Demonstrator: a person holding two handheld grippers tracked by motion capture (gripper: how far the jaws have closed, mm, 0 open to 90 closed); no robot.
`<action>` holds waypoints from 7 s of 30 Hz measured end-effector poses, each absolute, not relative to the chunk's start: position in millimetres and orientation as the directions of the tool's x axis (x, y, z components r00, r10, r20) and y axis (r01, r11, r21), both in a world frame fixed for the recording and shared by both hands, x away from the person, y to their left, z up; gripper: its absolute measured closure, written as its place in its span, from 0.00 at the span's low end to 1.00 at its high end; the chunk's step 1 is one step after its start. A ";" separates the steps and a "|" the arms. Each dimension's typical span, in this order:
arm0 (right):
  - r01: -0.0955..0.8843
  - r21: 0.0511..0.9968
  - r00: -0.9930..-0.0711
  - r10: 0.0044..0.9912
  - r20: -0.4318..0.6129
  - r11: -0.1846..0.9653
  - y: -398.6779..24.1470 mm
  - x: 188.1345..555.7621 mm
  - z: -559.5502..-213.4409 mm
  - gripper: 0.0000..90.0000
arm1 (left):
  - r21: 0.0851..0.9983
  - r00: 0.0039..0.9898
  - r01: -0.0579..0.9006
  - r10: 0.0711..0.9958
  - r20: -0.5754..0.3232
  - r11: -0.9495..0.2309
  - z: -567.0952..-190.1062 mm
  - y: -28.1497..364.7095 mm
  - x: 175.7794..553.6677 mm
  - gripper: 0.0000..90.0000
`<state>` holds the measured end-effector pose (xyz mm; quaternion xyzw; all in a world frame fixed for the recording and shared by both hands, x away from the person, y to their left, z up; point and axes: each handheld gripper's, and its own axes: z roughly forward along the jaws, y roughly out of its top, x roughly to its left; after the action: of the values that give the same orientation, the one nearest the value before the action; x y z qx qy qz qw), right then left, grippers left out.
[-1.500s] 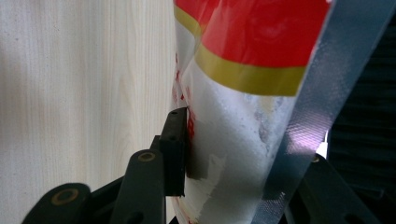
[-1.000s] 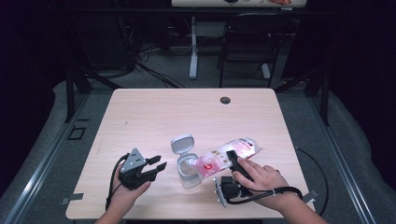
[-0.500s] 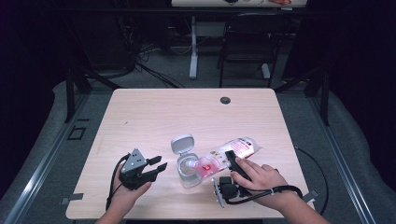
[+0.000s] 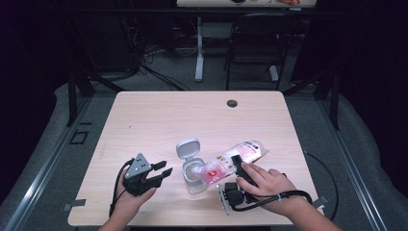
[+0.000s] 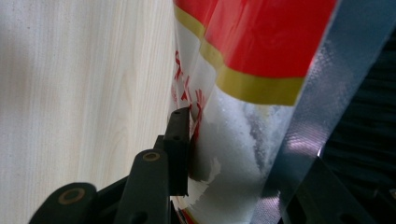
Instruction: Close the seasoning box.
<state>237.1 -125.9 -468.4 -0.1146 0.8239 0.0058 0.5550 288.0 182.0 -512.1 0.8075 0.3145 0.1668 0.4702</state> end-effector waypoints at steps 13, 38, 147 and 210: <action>-0.213 -0.140 -0.347 -0.209 -0.914 0.967 -121.9 235.7 -468.6 0.73 | 0.866 0.758 0.343 0.651 -0.026 -0.365 -511.1 177.6 284.9 0.71; -0.194 -0.143 -0.360 -0.206 -0.910 0.971 -118.1 239.1 -467.8 0.75 | 0.871 0.842 0.271 0.540 -0.008 -0.410 -500.5 133.6 267.5 0.72; -0.208 -0.178 -0.340 -0.242 -0.909 0.962 -102.9 226.1 -448.3 0.87 | 0.834 0.841 0.250 0.537 0.064 -0.492 -501.1 105.3 267.5 1.00; -0.235 -0.284 -0.319 -0.350 -0.881 0.930 -87.8 221.8 -428.1 0.93 | 0.850 0.842 0.262 0.539 0.030 -0.457 -495.6 111.2 270.7 1.00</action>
<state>221.8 -87.8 -428.1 -0.1803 0.8105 -0.0519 0.5549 270.7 111.2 -495.6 0.8403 0.2383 0.1491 0.4636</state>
